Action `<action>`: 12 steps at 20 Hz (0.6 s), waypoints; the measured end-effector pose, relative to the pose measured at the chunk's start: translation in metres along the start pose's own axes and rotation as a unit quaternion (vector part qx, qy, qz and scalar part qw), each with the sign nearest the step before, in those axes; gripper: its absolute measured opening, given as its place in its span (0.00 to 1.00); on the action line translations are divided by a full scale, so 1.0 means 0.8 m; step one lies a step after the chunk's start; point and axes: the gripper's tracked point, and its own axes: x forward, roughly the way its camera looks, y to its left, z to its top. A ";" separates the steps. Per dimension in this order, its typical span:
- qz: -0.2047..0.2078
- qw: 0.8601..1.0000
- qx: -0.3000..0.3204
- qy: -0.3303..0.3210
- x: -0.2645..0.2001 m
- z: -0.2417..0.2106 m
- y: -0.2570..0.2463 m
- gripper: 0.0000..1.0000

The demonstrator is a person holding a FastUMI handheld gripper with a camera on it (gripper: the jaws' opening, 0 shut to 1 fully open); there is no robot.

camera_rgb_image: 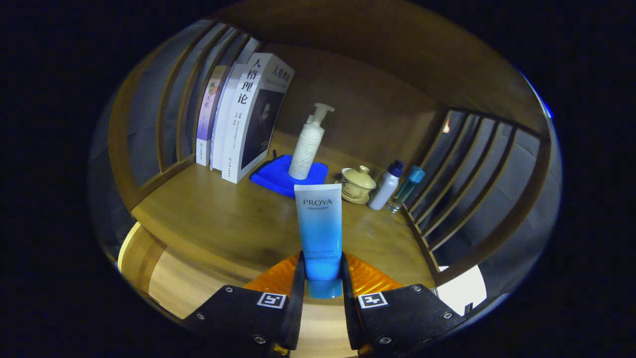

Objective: Pull open the drawer, take out the items inside it, and place them on the countertop above the cabinet.

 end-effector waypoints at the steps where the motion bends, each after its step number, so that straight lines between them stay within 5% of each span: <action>1: 0.014 1.000 0.005 0.001 0.010 -0.001 0.006 0.39; 8: 0.080 0.993 0.090 0.016 0.057 -0.015 0.026 0.45; 12: 0.078 0.991 0.107 -0.014 0.068 -0.005 0.015 0.51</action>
